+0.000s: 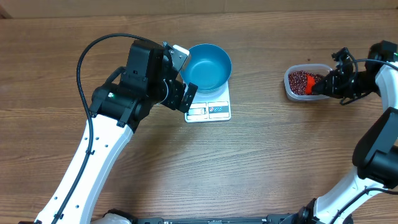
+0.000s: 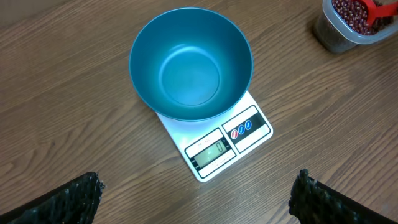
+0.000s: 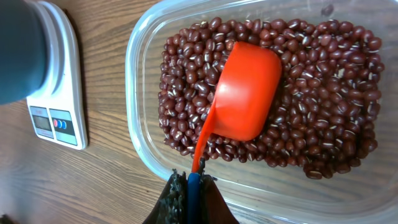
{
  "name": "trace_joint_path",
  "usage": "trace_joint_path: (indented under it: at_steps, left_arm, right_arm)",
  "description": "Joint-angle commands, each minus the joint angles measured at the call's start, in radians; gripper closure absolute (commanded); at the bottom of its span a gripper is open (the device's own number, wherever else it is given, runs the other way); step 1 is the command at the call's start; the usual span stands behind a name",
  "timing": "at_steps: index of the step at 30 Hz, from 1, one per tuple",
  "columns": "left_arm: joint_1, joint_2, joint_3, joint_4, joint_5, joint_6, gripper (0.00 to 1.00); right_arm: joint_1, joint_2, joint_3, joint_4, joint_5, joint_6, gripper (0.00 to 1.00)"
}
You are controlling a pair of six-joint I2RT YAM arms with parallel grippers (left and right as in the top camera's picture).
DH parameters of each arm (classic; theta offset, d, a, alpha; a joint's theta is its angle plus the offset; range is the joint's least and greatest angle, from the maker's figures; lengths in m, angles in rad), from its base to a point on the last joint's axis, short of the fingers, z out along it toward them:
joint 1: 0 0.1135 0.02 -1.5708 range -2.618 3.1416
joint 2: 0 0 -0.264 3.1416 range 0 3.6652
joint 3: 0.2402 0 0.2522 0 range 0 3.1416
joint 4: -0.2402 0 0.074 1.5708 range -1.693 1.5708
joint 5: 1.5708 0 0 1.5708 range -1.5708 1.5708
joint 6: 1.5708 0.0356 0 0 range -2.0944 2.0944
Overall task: Scoop item into bowl and weigh 150g on scale
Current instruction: 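Drag the scoop through the beans with the right gripper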
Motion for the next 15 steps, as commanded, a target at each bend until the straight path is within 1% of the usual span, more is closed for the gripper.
trace_joint_path:
  at_steps: [1, 7, 11, 15]
  left_arm:
    - [0.006, -0.003, 0.010, 0.002, 0.014, 0.019, 0.00]
    - [0.006, -0.003, 0.010, 0.002, 0.015, 0.019, 0.00]
    - [0.006, -0.003, 0.010, 0.001, 0.014, 0.019, 0.00]
    - [0.006, -0.003, 0.010, 0.002, 0.015, 0.019, 0.00]
  right_arm:
    - [-0.010, 0.025, -0.013, 0.005, -0.103, -0.025, 0.96]
    - [-0.033, 0.026, -0.070, 0.035, -0.156, -0.034, 0.96]
    - [-0.058, 0.026, -0.102, 0.062, -0.226, -0.034, 0.96]
    - [-0.084, 0.026, -0.111, 0.065, -0.274, -0.034, 0.96]
